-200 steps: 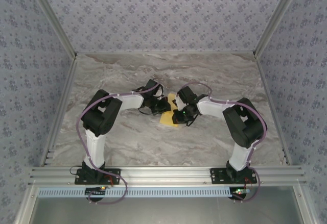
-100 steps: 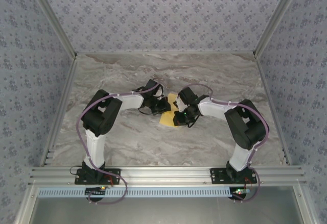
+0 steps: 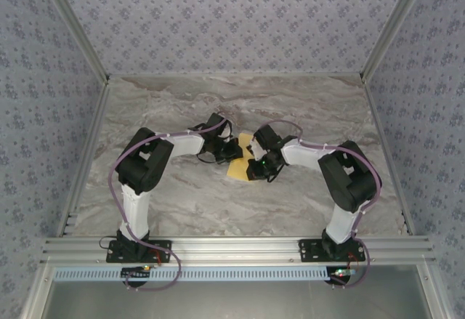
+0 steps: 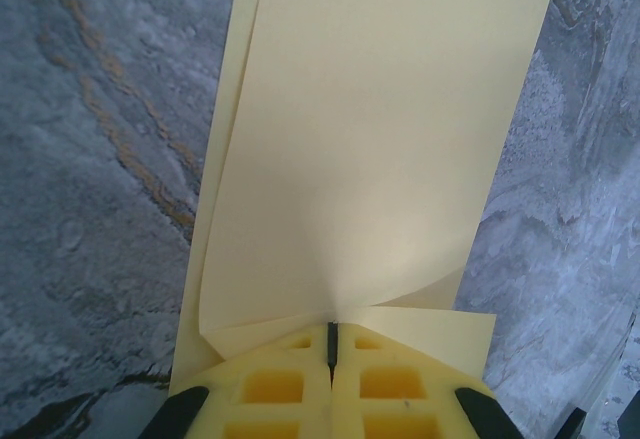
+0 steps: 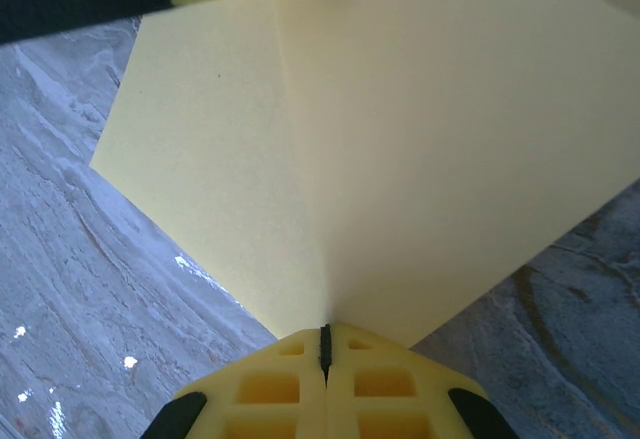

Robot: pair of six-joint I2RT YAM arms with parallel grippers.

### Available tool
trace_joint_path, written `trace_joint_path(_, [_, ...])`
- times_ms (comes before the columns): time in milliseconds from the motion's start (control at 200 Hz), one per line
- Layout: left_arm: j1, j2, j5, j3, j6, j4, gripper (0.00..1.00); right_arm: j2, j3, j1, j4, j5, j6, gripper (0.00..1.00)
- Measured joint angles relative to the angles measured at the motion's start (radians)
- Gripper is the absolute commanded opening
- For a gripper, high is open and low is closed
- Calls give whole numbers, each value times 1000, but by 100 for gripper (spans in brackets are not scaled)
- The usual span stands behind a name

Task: Fold a paper plane with a square sheet of paper (pick it up from the middle)
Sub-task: Fold the triangle a second time at the center of the table.

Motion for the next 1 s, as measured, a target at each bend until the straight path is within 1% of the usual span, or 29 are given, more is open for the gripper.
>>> trace_joint_path(240, [0, 0, 0, -2, -1, 4, 3, -49, -77, -6, 73, -15, 1, 1])
trace_joint_path(390, [1, 0, 5, -8, -1, 14, 3, -109, -138, -6, 59, -17, 5, 1])
trace_joint_path(500, [3, 0, 8, -8, -1, 17, 3, -158, -164, -9, 38, -12, 40, 1])
trace_joint_path(610, [3, 0, 11, -11, -4, 21, 3, -189, -165, -9, 83, -7, 85, 1])
trace_joint_path(760, [3, 0, 17, -13, -7, 25, 3, -182, -156, -6, 141, 7, 127, 0])
trace_joint_path(999, [3, 0, 18, -13, -7, 25, 3, -87, -114, -6, 179, 29, 145, 0])
